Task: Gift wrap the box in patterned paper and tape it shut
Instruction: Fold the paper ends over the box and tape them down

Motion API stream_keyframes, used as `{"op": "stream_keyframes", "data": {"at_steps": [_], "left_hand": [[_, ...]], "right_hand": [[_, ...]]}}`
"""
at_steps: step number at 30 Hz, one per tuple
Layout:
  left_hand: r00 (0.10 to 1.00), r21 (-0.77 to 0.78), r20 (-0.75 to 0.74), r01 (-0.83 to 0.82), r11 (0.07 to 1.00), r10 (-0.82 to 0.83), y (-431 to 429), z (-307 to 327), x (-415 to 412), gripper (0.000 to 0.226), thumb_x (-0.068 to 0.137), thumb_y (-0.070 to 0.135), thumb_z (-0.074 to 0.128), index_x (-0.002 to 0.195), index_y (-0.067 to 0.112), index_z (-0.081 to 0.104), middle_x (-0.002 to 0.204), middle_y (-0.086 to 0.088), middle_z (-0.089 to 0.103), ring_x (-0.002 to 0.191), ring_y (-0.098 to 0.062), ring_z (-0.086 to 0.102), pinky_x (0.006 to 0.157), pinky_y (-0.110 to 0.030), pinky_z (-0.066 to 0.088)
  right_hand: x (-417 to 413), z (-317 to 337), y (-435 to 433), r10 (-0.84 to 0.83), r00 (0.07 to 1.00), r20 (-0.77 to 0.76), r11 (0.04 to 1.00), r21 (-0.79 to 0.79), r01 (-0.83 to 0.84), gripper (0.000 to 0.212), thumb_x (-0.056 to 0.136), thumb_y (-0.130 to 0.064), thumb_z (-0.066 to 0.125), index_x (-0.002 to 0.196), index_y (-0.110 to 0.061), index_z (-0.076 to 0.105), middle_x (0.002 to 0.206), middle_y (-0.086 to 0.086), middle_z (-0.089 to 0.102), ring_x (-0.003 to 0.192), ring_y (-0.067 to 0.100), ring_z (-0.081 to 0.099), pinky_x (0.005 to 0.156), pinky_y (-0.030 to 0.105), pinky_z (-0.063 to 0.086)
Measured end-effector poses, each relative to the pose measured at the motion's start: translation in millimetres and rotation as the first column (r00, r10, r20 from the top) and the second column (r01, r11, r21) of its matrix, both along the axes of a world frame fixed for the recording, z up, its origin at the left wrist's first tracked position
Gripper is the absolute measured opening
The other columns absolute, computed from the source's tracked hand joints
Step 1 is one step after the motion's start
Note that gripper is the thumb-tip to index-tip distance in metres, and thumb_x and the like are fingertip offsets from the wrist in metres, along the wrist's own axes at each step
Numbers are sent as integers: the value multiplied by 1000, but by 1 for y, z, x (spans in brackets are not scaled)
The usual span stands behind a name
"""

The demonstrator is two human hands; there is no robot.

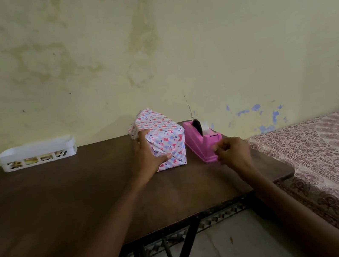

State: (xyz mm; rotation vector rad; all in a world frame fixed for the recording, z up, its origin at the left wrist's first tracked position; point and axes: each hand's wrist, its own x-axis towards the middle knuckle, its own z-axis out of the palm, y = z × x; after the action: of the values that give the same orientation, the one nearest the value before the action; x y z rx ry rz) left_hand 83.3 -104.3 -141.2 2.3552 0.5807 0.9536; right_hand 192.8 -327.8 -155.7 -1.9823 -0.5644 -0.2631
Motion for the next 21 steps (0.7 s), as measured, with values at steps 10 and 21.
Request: {"op": "stream_keyframes", "data": {"at_steps": [10, 21], "left_hand": [[997, 12, 79, -3, 1000, 2, -1, -3, 0, 106, 64, 44, 85, 145, 21, 21, 153, -8, 24, 140, -24, 27, 107, -34, 33], [998, 71, 54, -32, 997, 28, 0, 2, -1, 91, 74, 39, 80, 145, 19, 25, 150, -10, 29, 136, -26, 33, 102, -33, 39]], "right_hand": [[-30, 6, 80, 345, 939, 18, 929, 138, -344, 17, 90, -25, 69, 90, -8, 73, 74, 1, 71, 58, 2, 66, 52, 14, 51], [-17, 10, 110, 148, 988, 53, 987, 54, -151, 34, 87, -31, 73, 64, -7, 70, 56, 8, 67, 49, 20, 59, 50, 25, 46]]}}
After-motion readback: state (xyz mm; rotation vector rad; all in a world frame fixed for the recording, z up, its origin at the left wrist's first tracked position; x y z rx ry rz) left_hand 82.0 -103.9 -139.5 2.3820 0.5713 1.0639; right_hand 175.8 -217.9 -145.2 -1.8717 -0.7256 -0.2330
